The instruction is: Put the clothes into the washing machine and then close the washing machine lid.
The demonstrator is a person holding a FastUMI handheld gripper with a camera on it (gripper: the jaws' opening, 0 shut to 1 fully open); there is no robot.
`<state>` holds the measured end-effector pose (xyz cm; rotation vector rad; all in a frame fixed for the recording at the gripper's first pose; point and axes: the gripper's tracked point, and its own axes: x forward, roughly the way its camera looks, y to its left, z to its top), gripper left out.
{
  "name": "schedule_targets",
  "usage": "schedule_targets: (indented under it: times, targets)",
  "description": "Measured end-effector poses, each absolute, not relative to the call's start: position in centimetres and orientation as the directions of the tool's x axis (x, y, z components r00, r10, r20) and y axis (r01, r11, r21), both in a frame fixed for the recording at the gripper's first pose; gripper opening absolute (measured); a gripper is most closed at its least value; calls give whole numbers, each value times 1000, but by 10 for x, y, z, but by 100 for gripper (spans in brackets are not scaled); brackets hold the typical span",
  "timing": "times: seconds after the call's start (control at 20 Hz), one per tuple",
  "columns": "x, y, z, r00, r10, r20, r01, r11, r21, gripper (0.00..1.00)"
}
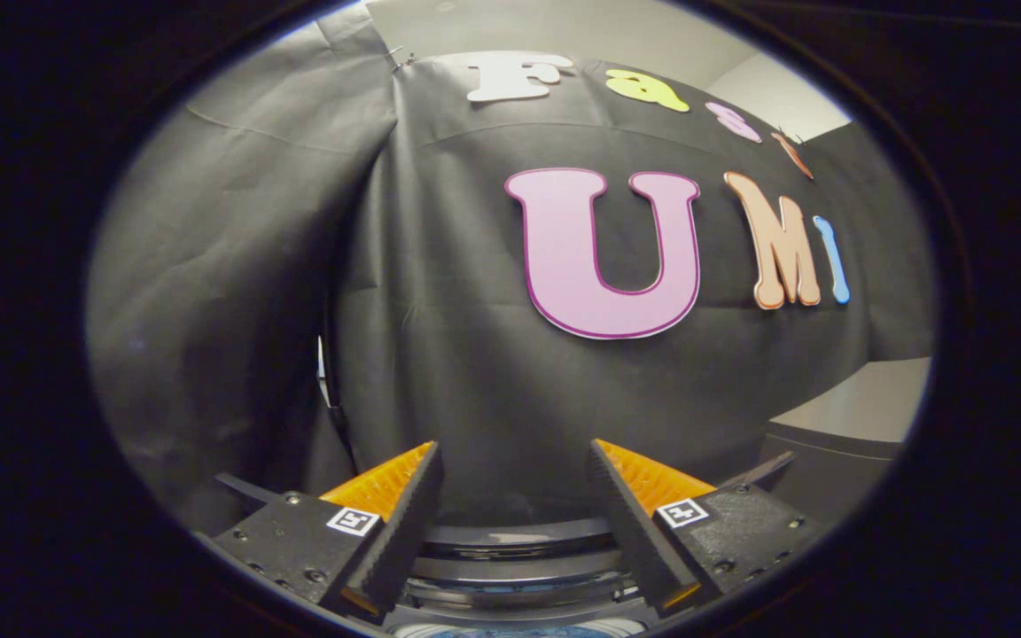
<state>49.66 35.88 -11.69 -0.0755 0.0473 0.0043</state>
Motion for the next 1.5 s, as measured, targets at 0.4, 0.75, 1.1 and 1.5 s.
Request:
schedule_targets:
  times: [0.4, 0.75, 1.1, 1.5]
  targets:
    - [477, 360, -120, 999, 33, -40, -36, 996, -80, 98]
    - [468, 358, -123, 998, 42, -44, -46, 996, -79, 98]
    - [455, 357, -124, 999, 38, -11, -38, 996, -77, 98]
    - [442, 354, -127, 1000, 19, 13, -18, 997, -78, 99]
